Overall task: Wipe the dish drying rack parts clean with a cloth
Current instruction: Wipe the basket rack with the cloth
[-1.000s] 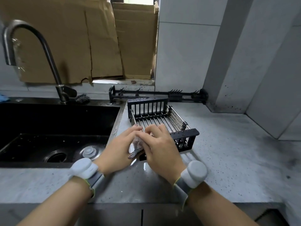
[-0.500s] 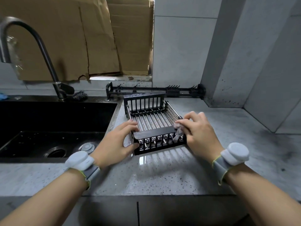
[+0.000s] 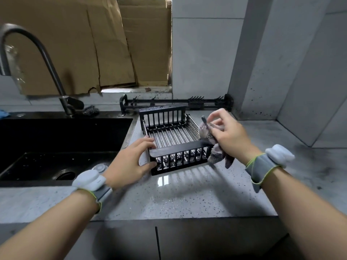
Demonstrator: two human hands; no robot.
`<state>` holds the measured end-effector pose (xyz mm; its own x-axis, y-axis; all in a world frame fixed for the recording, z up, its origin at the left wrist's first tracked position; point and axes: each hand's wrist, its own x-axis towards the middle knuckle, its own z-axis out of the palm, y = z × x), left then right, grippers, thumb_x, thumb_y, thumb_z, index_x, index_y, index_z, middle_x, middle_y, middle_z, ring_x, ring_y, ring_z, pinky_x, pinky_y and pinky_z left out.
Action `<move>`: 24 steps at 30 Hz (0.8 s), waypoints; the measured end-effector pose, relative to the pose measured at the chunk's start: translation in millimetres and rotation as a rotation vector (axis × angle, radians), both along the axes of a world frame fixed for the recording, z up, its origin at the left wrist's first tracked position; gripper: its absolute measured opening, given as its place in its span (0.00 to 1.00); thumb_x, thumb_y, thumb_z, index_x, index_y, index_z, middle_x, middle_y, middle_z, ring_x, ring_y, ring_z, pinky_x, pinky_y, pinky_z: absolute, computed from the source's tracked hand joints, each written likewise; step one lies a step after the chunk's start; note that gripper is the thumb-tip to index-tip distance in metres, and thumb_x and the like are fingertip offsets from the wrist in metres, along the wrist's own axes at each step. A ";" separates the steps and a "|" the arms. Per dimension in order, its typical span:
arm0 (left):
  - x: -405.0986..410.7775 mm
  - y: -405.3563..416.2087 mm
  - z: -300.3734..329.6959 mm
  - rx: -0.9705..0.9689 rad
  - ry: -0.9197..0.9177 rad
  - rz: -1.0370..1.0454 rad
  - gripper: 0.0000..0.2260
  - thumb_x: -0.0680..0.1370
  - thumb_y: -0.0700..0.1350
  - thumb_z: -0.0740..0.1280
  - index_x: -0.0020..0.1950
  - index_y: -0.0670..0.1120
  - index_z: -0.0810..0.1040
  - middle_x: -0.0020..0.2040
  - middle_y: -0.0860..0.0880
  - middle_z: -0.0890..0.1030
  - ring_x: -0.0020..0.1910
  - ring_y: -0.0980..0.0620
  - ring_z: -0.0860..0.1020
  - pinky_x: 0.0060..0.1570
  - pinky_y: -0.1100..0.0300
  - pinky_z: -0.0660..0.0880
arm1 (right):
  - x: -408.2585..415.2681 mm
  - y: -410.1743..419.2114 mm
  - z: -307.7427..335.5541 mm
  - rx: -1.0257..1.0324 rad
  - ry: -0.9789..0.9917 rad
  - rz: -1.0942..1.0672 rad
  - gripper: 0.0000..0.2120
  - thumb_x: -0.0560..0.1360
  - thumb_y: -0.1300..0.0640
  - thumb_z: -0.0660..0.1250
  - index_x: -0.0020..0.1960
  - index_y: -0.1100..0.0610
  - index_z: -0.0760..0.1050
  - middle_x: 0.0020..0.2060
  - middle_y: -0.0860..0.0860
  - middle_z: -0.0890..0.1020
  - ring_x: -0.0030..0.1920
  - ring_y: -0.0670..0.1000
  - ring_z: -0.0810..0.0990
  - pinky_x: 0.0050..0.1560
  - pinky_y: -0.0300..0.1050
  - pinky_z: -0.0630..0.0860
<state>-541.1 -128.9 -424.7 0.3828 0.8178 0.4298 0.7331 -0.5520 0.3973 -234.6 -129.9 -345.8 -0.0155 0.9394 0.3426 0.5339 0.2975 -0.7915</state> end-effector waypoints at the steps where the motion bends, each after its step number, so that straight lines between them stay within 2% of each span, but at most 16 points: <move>1: -0.2 0.1 0.2 -0.001 0.003 -0.005 0.18 0.75 0.54 0.73 0.63 0.55 0.75 0.73 0.61 0.69 0.74 0.63 0.65 0.70 0.61 0.65 | -2.0 2.0 -2.5 -0.028 0.003 -0.011 0.04 0.80 0.60 0.65 0.50 0.52 0.74 0.46 0.55 0.75 0.30 0.50 0.79 0.25 0.40 0.76; 3: -0.4 -0.5 0.4 -0.001 0.002 -0.009 0.18 0.75 0.53 0.74 0.63 0.54 0.75 0.73 0.61 0.69 0.74 0.62 0.64 0.71 0.60 0.64 | 0.4 5.9 -8.3 0.003 -0.209 -0.144 0.03 0.79 0.57 0.65 0.48 0.50 0.76 0.48 0.53 0.70 0.35 0.52 0.79 0.30 0.44 0.78; 5: -0.5 -0.4 -0.3 0.000 -0.008 -0.005 0.18 0.75 0.53 0.74 0.63 0.55 0.75 0.73 0.62 0.69 0.75 0.63 0.64 0.71 0.61 0.64 | 5.1 8.4 -12.4 0.084 -0.523 -0.257 0.05 0.79 0.53 0.64 0.50 0.48 0.79 0.48 0.50 0.69 0.42 0.54 0.77 0.41 0.49 0.77; 7: -0.2 -0.4 -1.7 0.002 -0.017 -0.008 0.18 0.75 0.53 0.74 0.63 0.55 0.75 0.73 0.62 0.69 0.75 0.63 0.64 0.71 0.61 0.63 | 7.4 6.2 -16.0 0.165 -0.633 -0.246 0.09 0.80 0.51 0.61 0.52 0.51 0.80 0.49 0.50 0.70 0.47 0.54 0.74 0.45 0.48 0.75; 9: -0.5 -0.2 -2.4 0.010 -0.025 -0.011 0.18 0.75 0.52 0.74 0.62 0.55 0.75 0.72 0.63 0.69 0.74 0.63 0.65 0.70 0.61 0.64 | 6.7 -0.6 -21.7 0.217 -0.649 -0.200 0.13 0.81 0.48 0.59 0.52 0.51 0.80 0.48 0.48 0.71 0.49 0.52 0.72 0.44 0.48 0.74; 12: 0.7 0.3 -3.3 0.035 -0.024 -0.009 0.18 0.75 0.53 0.74 0.63 0.55 0.75 0.72 0.63 0.69 0.73 0.63 0.67 0.69 0.61 0.66 | 8.3 -7.2 -35.0 0.275 -0.660 -0.197 0.14 0.80 0.43 0.60 0.52 0.50 0.79 0.46 0.46 0.72 0.47 0.48 0.67 0.41 0.45 0.70; 15: -1.0 0.7 -5.6 0.037 -0.017 -0.024 0.21 0.76 0.54 0.73 0.67 0.54 0.76 0.73 0.61 0.69 0.75 0.63 0.63 0.71 0.62 0.63 | 5.5 -6.3 -40.8 0.320 -0.648 -0.241 0.10 0.80 0.51 0.63 0.51 0.55 0.80 0.44 0.47 0.73 0.45 0.48 0.67 0.40 0.42 0.66; 19: -5.8 1.7 -4.1 -0.009 -0.014 -0.059 0.26 0.75 0.59 0.69 0.72 0.54 0.74 0.75 0.60 0.67 0.77 0.63 0.59 0.73 0.64 0.59 | -34.8 -16.6 -42.6 0.354 -0.617 -0.201 0.06 0.78 0.60 0.64 0.49 0.59 0.81 0.42 0.47 0.70 0.42 0.47 0.66 0.37 0.29 0.57; 21: -6.3 3.2 -3.8 -0.011 -0.007 -0.065 0.27 0.74 0.61 0.68 0.71 0.54 0.75 0.75 0.60 0.67 0.77 0.63 0.59 0.73 0.63 0.60 | -66.4 -24.8 -45.9 0.369 -0.587 -0.133 0.07 0.77 0.61 0.65 0.51 0.59 0.81 0.43 0.48 0.73 0.42 0.46 0.68 0.39 0.29 0.63; 23: -7.7 5.8 -5.2 -0.010 -0.006 -0.070 0.28 0.73 0.63 0.67 0.71 0.53 0.75 0.75 0.59 0.68 0.77 0.61 0.60 0.73 0.60 0.62 | -99.7 -31.4 -48.9 0.396 -0.561 -0.067 0.07 0.76 0.62 0.65 0.51 0.59 0.81 0.44 0.50 0.75 0.44 0.48 0.71 0.40 0.38 0.74; 24: -8.5 7.1 -6.6 -0.015 -0.006 -0.074 0.27 0.74 0.63 0.67 0.70 0.52 0.76 0.75 0.58 0.69 0.77 0.60 0.61 0.73 0.58 0.63 | -114.7 -34.2 -49.1 0.413 -0.550 -0.044 0.06 0.76 0.62 0.65 0.50 0.59 0.80 0.44 0.51 0.75 0.44 0.50 0.72 0.41 0.43 0.76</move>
<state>-549.5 -121.8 -431.3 0.4396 0.7938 0.4203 0.6880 -0.5984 0.4105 -349.3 -164.1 -394.9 -0.2544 0.7372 0.6259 0.8442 0.4850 -0.2281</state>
